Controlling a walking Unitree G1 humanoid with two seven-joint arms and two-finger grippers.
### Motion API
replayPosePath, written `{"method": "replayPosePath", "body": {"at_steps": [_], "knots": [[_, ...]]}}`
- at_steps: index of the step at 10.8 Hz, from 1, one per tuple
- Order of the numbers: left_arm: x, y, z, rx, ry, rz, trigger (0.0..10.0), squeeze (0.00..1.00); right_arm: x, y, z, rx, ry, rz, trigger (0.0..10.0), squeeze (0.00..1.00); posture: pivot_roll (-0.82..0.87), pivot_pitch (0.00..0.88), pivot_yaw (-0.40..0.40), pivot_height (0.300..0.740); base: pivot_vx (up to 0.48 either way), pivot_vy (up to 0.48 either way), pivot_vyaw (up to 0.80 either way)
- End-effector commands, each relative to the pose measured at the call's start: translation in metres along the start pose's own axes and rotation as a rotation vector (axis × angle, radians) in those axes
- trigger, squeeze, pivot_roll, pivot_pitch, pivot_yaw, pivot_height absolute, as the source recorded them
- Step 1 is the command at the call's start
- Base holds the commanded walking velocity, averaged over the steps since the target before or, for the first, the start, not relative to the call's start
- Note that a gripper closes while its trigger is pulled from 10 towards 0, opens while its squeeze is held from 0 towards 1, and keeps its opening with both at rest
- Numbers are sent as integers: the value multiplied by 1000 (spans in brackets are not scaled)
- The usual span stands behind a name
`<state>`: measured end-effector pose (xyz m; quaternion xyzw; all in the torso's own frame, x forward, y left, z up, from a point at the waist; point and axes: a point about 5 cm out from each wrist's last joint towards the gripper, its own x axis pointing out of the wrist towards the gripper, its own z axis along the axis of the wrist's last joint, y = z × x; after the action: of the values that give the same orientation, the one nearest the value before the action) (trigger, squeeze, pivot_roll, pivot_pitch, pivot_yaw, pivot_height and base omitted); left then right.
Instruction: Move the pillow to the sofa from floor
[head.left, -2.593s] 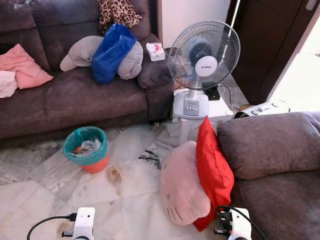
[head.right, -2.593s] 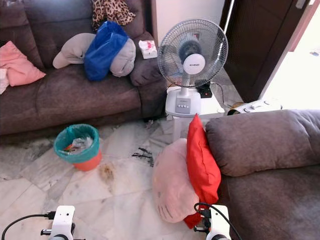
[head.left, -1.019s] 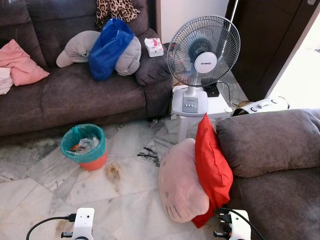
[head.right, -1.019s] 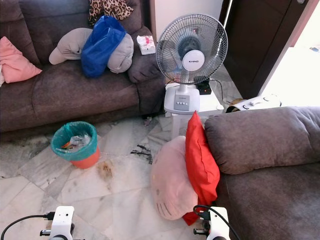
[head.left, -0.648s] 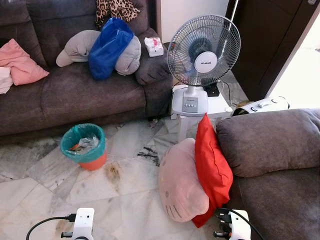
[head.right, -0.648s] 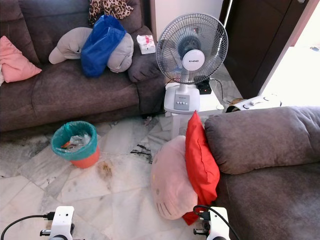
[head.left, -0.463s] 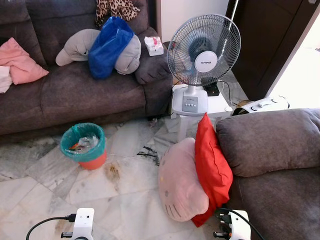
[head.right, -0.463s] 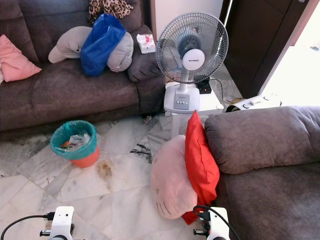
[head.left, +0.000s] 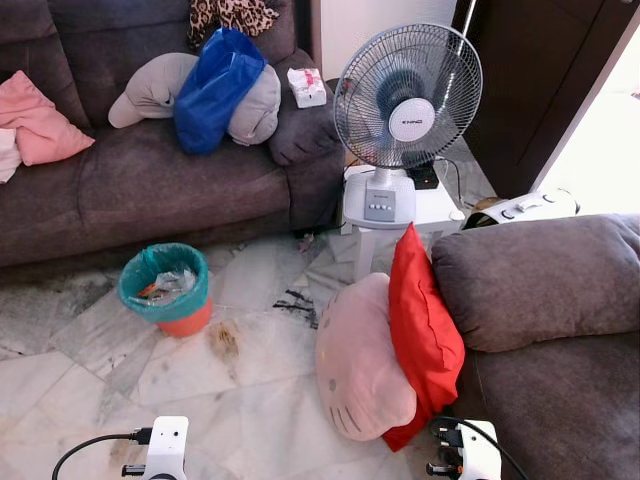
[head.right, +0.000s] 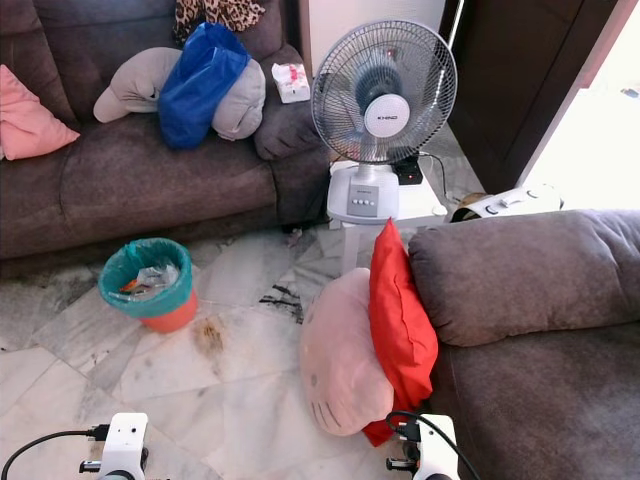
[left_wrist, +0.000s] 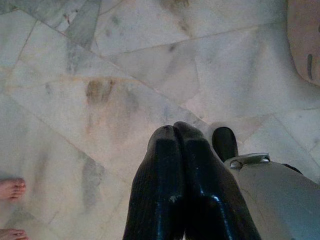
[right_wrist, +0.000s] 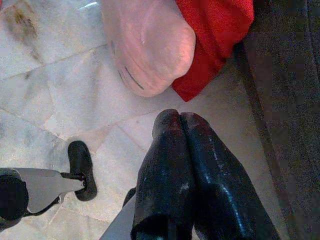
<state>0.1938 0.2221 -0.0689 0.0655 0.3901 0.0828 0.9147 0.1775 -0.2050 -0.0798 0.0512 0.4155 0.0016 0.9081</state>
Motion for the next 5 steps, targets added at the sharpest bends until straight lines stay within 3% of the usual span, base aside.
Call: {"method": "replayPosePath", "body": {"at_steps": [1, 5], "knots": [[-2, 2, -9, -6, 33, 16, 10000, 0, -1, 0, -4, 8, 11, 3, 10000, 0, 43, 118, 7, 740, 0, 0, 0], [-2, 3, -8, -4, 31, 18, 10000, 0, -1, 0, -4, 8, 10, -12, 10000, 0, 46, 118, 7, 740, 0, 0, 0]]}}
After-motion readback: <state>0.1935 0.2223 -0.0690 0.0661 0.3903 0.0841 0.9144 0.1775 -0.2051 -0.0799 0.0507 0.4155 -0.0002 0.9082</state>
